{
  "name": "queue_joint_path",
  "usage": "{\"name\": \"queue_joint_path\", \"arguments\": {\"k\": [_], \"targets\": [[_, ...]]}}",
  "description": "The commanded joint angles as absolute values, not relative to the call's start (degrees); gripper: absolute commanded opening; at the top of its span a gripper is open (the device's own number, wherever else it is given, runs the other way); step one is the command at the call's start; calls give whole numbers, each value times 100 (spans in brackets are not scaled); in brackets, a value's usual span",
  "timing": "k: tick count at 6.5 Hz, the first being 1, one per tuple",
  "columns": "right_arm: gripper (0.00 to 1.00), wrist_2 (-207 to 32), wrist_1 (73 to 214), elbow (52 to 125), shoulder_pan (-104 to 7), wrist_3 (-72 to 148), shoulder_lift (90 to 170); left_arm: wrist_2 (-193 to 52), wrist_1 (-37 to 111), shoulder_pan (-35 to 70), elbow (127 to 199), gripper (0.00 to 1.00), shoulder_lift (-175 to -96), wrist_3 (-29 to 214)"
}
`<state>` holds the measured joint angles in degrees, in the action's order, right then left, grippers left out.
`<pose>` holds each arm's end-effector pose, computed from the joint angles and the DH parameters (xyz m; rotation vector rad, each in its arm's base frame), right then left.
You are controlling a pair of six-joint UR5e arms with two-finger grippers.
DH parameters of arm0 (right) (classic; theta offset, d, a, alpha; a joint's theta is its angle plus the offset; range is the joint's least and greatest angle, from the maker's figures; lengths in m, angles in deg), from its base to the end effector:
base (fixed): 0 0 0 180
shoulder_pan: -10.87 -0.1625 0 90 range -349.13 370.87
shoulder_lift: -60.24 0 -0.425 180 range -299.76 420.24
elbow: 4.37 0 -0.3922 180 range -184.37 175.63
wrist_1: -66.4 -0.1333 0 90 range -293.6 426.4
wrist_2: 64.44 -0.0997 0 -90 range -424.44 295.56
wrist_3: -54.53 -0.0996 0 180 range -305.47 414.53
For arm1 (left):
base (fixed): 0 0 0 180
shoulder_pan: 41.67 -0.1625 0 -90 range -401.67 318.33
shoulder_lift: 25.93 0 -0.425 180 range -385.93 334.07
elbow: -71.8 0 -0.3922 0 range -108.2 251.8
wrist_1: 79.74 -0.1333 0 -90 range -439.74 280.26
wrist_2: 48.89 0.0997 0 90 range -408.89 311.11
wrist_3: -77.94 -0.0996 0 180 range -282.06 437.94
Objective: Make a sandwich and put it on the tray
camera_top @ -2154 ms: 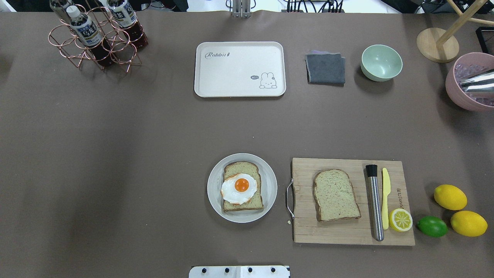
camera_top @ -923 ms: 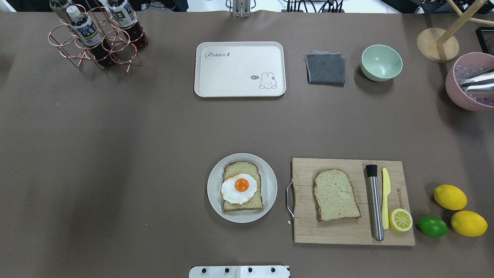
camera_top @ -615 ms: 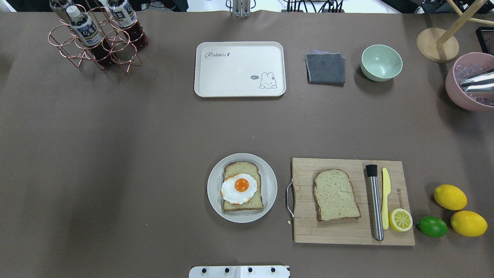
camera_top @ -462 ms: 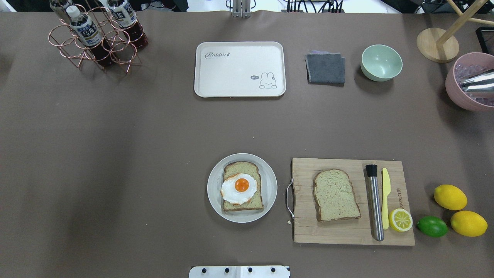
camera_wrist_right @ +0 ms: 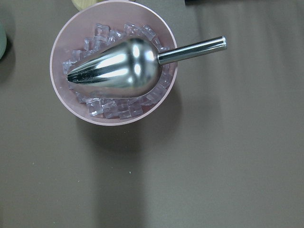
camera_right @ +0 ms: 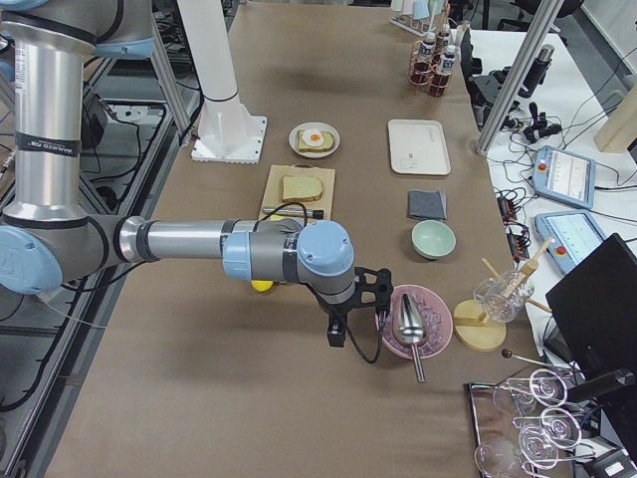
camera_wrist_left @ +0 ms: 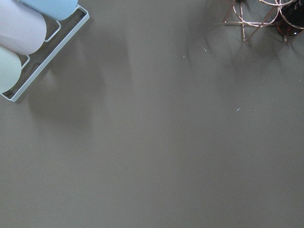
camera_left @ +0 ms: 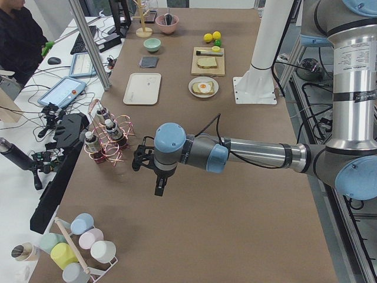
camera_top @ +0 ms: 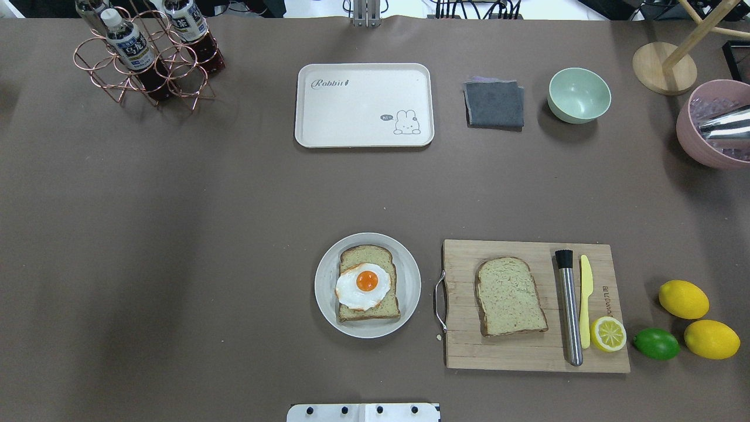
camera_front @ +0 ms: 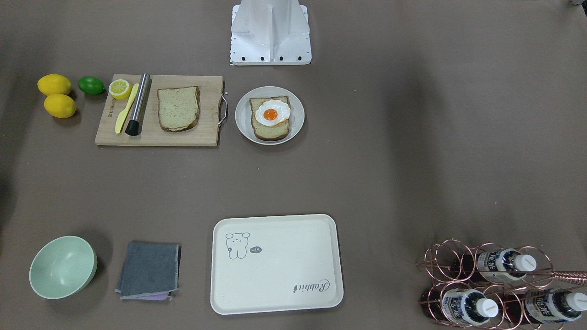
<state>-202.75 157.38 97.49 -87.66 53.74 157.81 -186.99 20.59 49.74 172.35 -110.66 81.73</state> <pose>0.1233 -0.4249 0.6148 0.1112 -0.8379 0.1285 -0.0706 -0.4638 0.5868 0.2387 0.8389 0.0294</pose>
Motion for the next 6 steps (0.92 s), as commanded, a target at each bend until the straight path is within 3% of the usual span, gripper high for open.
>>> {"name": "queue_joint_path", "arguments": {"k": [1,6], "targets": [[100,-20278,15737,9749,-8765,5374,15771,-18706,2063,4965,17226,98,-11092,8189],[100,-20286,15737,9908,-8416,5269,15561,-18714,2484,4869,17261,98,-11101,8242]]}}
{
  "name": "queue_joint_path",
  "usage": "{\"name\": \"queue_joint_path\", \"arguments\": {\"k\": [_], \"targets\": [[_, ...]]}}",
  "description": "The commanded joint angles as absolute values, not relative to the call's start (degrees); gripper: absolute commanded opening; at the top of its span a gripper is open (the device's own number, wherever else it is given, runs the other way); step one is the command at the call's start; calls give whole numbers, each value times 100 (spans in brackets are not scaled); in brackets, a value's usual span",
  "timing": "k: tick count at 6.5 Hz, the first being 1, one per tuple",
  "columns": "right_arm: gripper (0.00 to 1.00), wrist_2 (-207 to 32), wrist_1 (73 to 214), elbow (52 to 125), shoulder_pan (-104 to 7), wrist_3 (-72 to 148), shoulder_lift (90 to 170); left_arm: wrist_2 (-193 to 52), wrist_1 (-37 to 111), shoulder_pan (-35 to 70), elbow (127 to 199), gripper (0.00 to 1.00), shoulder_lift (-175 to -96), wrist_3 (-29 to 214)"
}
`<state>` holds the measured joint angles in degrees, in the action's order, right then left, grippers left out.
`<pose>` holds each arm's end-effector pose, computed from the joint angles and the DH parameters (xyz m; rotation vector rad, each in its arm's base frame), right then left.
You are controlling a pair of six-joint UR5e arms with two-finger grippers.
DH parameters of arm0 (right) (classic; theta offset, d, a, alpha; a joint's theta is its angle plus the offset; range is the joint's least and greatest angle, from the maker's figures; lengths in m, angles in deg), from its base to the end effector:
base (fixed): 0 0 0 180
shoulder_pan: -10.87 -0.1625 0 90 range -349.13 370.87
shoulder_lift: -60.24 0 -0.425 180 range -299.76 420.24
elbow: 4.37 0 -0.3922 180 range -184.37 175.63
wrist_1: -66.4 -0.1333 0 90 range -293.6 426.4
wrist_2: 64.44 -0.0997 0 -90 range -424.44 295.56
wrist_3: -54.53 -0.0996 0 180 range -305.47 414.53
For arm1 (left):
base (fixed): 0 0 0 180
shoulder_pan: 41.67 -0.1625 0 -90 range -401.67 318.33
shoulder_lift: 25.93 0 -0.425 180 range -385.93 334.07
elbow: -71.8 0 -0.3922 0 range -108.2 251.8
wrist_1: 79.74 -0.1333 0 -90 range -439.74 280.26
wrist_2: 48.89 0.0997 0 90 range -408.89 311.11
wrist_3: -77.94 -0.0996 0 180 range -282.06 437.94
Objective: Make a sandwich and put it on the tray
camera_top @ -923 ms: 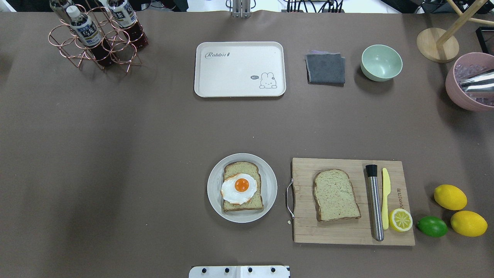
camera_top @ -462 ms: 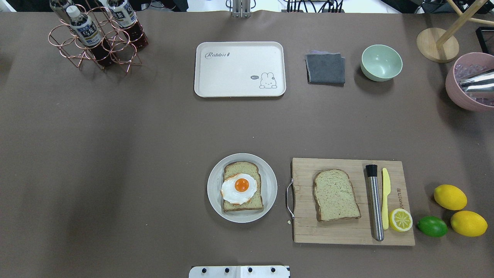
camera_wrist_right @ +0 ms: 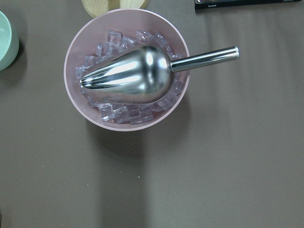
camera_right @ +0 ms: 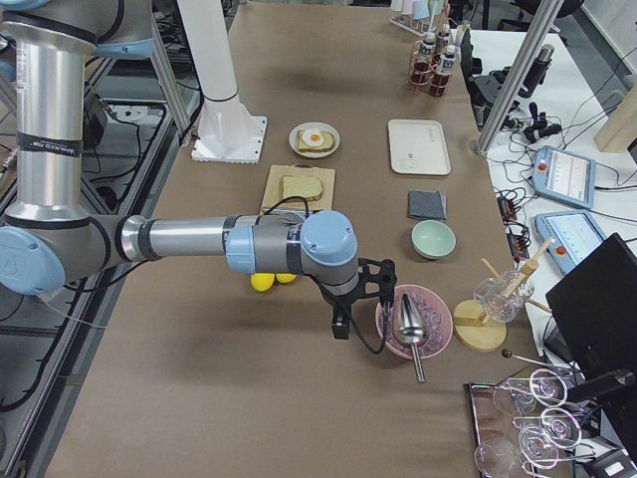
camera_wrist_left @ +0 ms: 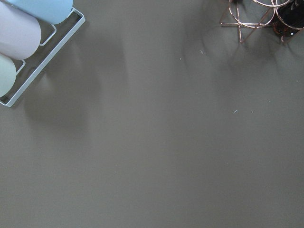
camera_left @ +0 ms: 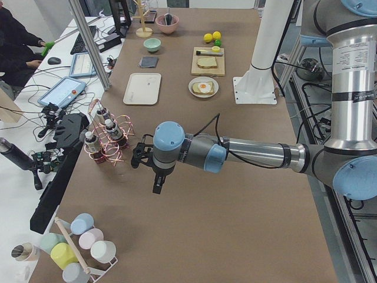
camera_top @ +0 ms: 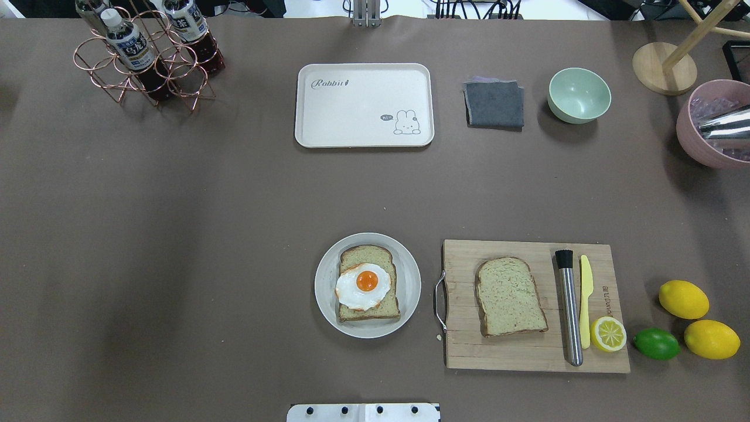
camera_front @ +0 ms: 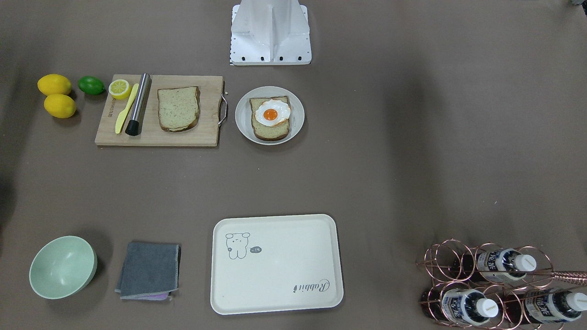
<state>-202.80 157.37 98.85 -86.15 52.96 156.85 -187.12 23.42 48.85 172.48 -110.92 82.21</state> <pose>0.1130 -0.4359 0.5956 0.1326 -0.8383 0.0993 -0.0633 -0.4684 0.5777 0.2813 0.8431 0.0603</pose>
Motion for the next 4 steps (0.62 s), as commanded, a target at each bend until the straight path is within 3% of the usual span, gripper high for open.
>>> {"name": "queue_joint_path", "arguments": {"k": [1,4], "targets": [[100,-20287,15737,9916,-8066,4938,15255,-18714,2494,4834,17279,98,-11136,8242],[100,-20374,15737,10065,-7116,4252,14402,-18793,2615,4502,17305,98,-11277,8216]]}}
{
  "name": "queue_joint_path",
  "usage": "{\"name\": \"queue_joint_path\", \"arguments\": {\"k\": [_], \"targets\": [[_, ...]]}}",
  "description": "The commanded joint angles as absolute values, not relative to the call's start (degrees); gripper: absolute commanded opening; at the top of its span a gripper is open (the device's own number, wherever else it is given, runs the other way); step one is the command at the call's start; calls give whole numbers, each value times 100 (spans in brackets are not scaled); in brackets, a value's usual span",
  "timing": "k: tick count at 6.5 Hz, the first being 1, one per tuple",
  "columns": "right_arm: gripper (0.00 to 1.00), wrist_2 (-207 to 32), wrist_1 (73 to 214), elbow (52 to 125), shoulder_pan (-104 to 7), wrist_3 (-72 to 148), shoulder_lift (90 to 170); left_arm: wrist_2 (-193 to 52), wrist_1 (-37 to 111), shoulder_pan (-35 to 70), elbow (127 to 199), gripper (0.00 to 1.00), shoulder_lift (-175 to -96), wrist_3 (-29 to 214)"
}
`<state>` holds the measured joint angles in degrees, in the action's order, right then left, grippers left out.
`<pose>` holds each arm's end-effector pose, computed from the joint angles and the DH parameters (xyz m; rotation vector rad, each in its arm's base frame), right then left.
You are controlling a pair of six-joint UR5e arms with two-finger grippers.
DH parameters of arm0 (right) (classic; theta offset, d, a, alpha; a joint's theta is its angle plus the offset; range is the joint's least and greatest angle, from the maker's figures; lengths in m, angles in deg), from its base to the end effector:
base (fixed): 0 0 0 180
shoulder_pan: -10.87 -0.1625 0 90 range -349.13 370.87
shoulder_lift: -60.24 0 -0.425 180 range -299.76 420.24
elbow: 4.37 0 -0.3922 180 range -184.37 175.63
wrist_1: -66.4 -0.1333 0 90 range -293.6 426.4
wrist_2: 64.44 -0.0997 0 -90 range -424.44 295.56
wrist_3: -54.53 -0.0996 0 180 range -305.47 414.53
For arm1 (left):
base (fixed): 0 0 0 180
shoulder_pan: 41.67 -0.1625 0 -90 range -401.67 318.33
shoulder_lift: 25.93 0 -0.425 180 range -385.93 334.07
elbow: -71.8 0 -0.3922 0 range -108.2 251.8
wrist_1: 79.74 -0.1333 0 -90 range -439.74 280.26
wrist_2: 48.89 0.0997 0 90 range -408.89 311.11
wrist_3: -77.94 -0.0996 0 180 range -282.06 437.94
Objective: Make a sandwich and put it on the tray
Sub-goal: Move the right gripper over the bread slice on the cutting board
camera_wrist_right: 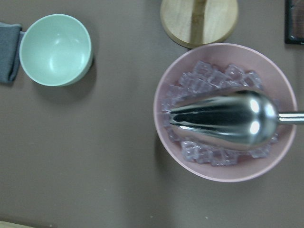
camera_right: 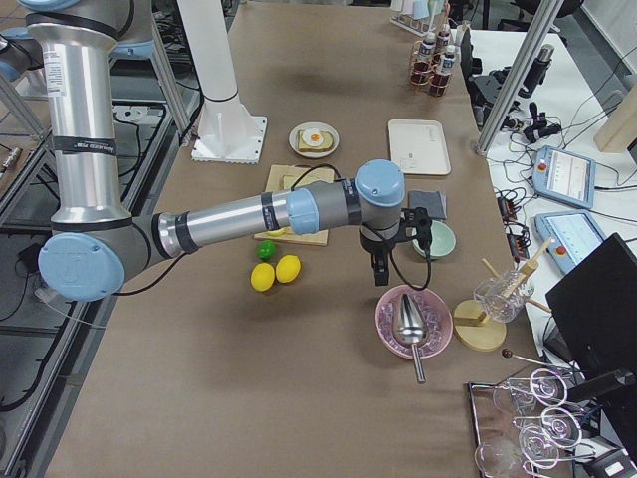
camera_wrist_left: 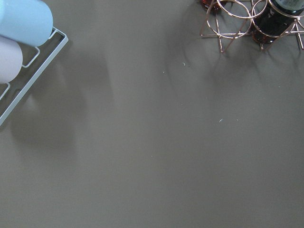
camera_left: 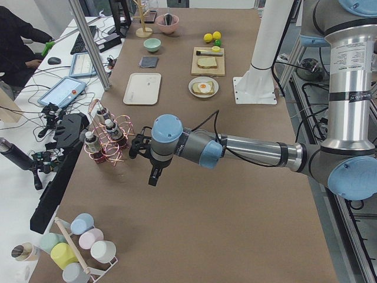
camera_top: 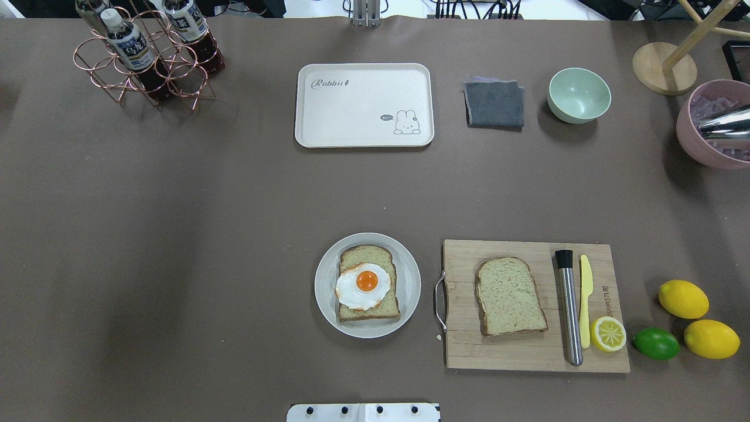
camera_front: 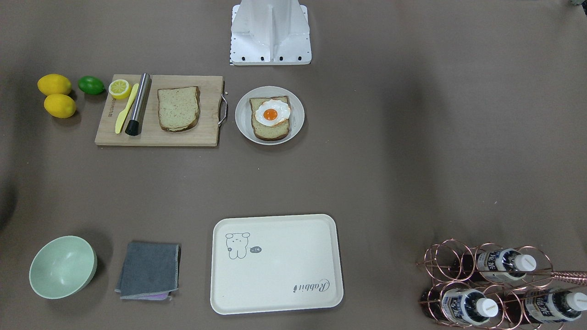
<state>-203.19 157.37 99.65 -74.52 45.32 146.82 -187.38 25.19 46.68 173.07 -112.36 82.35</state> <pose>0.0169 -0.5168 0.5039 0.1662 -0.8707 -0.0473 -0.0449 -0.4811 0.5567 0.3261 0.8530 0.1223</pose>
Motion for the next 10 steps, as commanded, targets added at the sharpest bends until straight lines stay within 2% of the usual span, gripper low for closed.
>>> {"name": "queue_joint_path", "arguments": {"k": [1,2,3,5,6,7,10], "targets": [[100,-20409,15737,10336,-6782,3840,14365,-19124,3165,4386,17009,98,-11286,8215],[100,-20401,15728,10617,-6457,3384,14356,-19336,3606,4211,16780,98,-11338,8294],[100,-20409,15284,10698,-6184,3101,14365,-19330,3871,3914,16891,98,-11495,9304],[100,-20262,13627,10664,-5220,817,14312,-19277,5028,3246,16892,98,-11636,11246],[100,-19364,13001,10690,-4510,-240,14321,-19077,5321,3025,16901,98,-11698,11761],[100,-18372,12942,10725,-3641,-799,14321,-18814,5420,2823,16918,98,-11708,11905],[100,-17792,12907,10830,-2546,-1610,14338,-18706,5447,2707,16910,98,-11743,11916]]}}
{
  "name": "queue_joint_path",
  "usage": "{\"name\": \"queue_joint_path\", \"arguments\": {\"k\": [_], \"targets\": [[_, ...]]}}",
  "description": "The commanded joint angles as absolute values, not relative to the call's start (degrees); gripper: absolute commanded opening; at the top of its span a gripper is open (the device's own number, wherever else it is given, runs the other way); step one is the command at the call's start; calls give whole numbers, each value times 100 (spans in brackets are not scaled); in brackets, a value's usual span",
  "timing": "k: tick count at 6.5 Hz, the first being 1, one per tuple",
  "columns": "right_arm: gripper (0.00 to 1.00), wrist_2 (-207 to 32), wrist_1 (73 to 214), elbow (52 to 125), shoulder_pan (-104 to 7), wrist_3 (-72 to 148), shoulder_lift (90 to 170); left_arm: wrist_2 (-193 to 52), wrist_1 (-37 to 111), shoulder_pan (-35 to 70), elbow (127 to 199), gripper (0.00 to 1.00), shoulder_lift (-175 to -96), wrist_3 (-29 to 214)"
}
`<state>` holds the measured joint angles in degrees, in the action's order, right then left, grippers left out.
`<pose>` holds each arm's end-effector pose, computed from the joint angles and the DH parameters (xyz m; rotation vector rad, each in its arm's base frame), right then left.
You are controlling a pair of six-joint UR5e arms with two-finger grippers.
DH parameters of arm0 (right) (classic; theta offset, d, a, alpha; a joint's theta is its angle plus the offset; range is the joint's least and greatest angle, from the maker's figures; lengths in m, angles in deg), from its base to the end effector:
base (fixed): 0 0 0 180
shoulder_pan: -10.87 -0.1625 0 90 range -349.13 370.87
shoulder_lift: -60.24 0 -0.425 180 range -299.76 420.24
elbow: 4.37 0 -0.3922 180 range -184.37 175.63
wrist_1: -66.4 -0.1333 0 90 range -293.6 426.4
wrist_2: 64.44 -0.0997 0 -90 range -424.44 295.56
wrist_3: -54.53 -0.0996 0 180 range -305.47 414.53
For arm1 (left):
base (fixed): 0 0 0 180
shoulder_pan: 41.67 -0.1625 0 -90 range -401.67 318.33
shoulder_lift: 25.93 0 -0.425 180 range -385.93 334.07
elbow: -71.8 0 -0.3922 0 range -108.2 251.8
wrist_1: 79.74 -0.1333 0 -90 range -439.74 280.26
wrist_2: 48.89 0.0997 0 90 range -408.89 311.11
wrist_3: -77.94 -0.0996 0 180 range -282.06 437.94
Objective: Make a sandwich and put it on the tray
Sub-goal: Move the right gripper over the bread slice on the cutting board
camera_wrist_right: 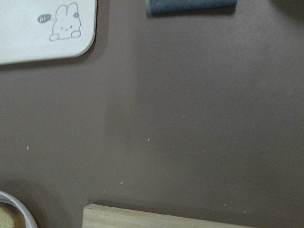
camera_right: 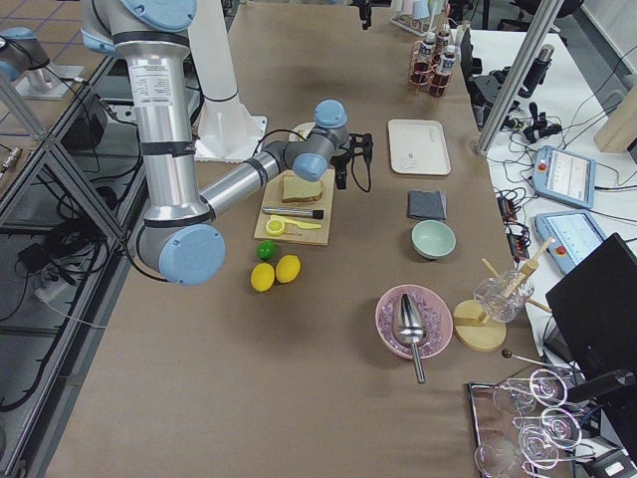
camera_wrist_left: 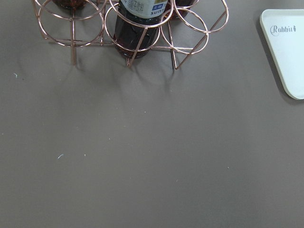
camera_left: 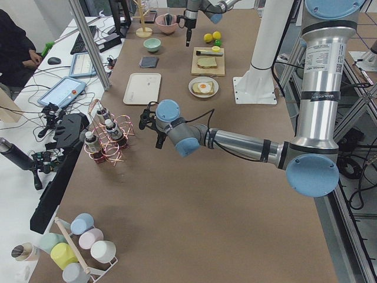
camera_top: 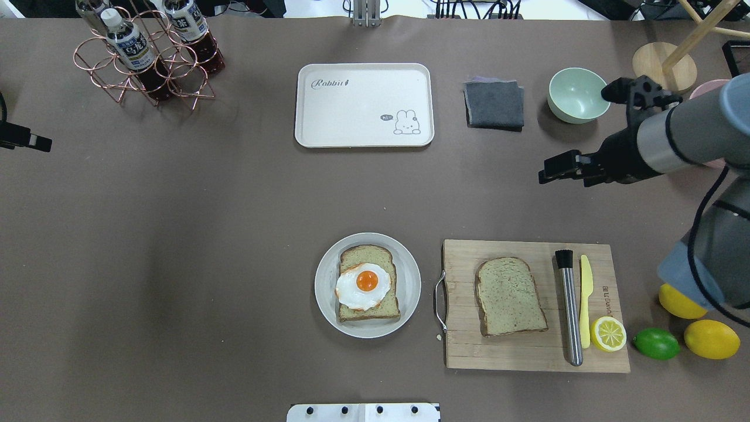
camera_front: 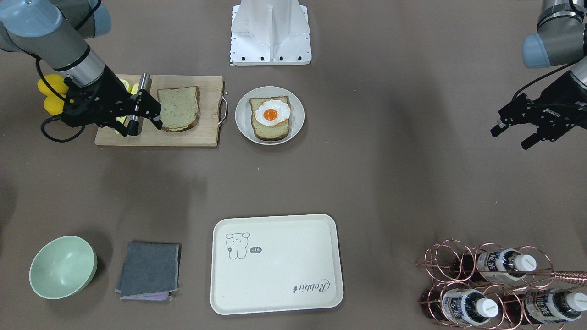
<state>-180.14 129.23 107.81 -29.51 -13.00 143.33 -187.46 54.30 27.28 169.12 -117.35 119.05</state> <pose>-0.3407 -0.4080 0.3607 0.1514 -1.0358 0.0634 0.1288 -0.4979 0.4882 0.3320 1.1108 0.0800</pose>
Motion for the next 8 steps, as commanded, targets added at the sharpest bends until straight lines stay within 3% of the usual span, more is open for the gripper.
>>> {"name": "queue_joint_path", "arguments": {"k": [1,4,6,8], "targets": [[100,-17608,12907,10926,-2282,-1813,14408,-18662,5447,2698,16910,98,-11734,11916],[99,-17187,12898,11156,-1780,-1920,14891,-18671,5456,2698,16892,98,-11734,11916],[77,-17114,12889,11156,-1717,-1947,15032,-18671,5464,2689,16901,98,-11716,11916],[72,-16965,12889,11156,-1586,-1956,15059,-18671,5561,2689,16883,98,-11664,11916]]}}
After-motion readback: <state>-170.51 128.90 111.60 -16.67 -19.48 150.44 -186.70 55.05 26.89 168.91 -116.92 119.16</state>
